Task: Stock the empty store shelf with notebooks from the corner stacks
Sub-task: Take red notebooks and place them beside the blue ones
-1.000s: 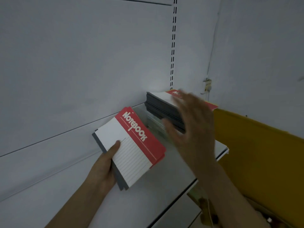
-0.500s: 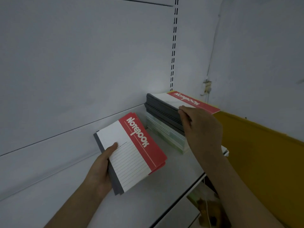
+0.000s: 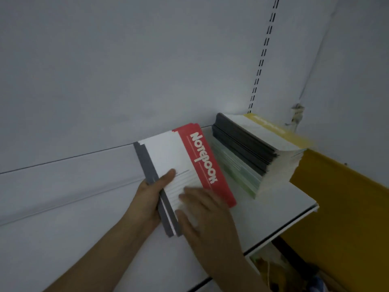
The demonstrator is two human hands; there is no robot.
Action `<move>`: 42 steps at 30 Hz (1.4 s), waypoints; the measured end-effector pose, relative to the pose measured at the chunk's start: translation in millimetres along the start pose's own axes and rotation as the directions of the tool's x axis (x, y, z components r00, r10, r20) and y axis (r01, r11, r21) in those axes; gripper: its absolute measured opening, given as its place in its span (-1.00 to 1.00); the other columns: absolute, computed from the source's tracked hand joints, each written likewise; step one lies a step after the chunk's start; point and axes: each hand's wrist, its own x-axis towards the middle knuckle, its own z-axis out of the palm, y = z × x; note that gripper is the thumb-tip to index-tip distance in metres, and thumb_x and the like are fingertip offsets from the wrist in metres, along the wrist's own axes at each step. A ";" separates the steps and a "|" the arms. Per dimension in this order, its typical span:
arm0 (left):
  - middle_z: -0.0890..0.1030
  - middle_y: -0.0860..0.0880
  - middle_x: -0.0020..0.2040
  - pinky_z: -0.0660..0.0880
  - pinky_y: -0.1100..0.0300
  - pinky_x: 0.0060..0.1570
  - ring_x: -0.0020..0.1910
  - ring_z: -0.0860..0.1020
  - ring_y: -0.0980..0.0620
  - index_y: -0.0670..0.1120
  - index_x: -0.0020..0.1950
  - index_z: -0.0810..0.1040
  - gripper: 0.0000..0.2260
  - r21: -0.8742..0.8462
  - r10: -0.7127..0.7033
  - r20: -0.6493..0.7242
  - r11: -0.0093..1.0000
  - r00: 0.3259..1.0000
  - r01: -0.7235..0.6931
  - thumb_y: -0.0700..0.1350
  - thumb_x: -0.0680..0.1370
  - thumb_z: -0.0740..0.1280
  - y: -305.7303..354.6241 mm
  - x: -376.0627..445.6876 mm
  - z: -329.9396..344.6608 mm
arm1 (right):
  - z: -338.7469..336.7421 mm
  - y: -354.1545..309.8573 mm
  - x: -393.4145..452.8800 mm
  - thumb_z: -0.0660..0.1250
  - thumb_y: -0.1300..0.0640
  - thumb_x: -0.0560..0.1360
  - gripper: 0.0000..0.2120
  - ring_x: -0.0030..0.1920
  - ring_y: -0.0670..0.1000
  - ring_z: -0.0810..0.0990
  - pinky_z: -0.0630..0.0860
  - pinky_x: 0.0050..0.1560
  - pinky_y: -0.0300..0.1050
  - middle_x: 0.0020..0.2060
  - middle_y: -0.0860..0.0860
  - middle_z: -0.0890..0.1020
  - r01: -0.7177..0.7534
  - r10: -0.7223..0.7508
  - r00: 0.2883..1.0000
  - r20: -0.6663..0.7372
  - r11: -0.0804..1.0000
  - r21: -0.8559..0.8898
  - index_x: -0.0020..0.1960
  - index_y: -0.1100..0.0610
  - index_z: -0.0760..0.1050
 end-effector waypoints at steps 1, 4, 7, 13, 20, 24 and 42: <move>0.68 -0.17 0.10 0.60 -0.09 0.08 0.07 0.66 -0.18 -0.16 0.26 0.56 -0.68 0.043 0.036 -0.001 0.998 0.999 -0.036 -0.14 0.52 0.39 6.0 -3.9 1.1 | -7.4 4.2 8.7 0.22 -0.14 0.55 -0.56 0.30 -0.02 0.44 0.44 0.30 0.03 0.30 -0.03 0.51 -0.066 0.064 0.997 -0.036 0.997 -0.036 0.35 0.04 0.41; 0.70 -0.14 0.07 0.62 0.05 0.05 0.05 0.67 -0.12 -0.14 0.19 0.61 -0.75 0.173 0.113 0.037 0.978 0.993 -0.117 -0.15 0.52 0.39 28.9 -21.0 2.7 | -33.3 1.1 48.4 0.17 -0.34 0.50 -0.36 0.31 -0.10 0.38 0.39 0.26 -0.09 0.35 -0.11 0.40 -0.357 0.355 0.934 0.044 0.917 0.176 0.48 -0.12 0.13; 0.71 -0.02 0.04 0.60 0.06 0.07 0.03 0.68 -0.02 -0.01 0.15 0.62 -0.75 0.413 0.148 0.043 0.898 0.988 -0.152 -0.09 0.47 0.45 44.7 -46.7 -12.1 | -36.7 -23.6 73.3 0.22 -0.29 0.40 -0.64 -0.09 -0.19 0.62 0.50 -0.18 -0.39 -0.09 -0.23 0.62 -0.503 0.404 0.864 0.301 0.648 0.571 0.15 -0.22 0.38; 0.70 0.11 0.03 0.62 0.11 0.01 -0.01 0.68 0.09 0.08 0.19 0.54 -0.61 0.585 0.263 -0.222 0.806 0.939 -0.088 0.01 0.40 0.52 69.1 -132.8 -105.4 | 5.1 -114.7 62.1 0.29 -0.14 0.43 -0.79 -0.21 -0.05 0.70 0.59 -0.12 0.00 -0.19 -0.09 0.71 -0.538 0.219 0.841 0.494 0.430 0.725 0.00 -0.12 0.57; 0.36 0.37 0.25 0.51 0.26 0.11 -0.01 0.49 0.32 0.33 0.47 0.10 0.04 0.762 0.342 -0.496 0.613 0.798 0.210 0.51 0.06 0.40 67.1 -235.0 -233.8 | 91.2 -235.8 44.1 0.29 0.02 0.57 -0.89 -0.16 0.07 0.68 0.57 0.04 0.15 -0.24 -0.06 0.72 -0.730 0.263 0.683 0.681 0.241 0.640 -0.04 -0.02 0.58; 0.35 0.45 0.15 0.43 0.45 0.06 0.01 0.45 0.42 0.43 0.43 -0.01 -0.11 0.882 0.413 -0.388 0.426 0.824 0.202 0.16 0.34 0.53 81.8 -290.5 -288.8 | 128.2 -304.9 34.3 0.21 0.08 0.62 -0.86 -0.19 0.12 0.68 0.58 0.01 0.17 -0.23 0.02 0.70 -0.806 0.176 0.580 0.795 0.265 0.529 0.01 0.06 0.53; 0.33 0.21 0.39 0.20 0.33 0.27 0.28 0.16 0.19 0.15 0.52 0.23 -0.36 0.947 0.478 -0.288 0.012 0.830 0.322 0.26 0.49 0.31 120.2 -373.5 -473.3 | 215.0 -465.3 11.8 0.23 0.00 0.49 -0.89 -0.14 0.01 0.64 0.57 -0.11 -0.08 -0.11 0.04 0.64 -0.481 -0.005 0.573 0.820 0.808 0.341 -0.08 0.02 0.49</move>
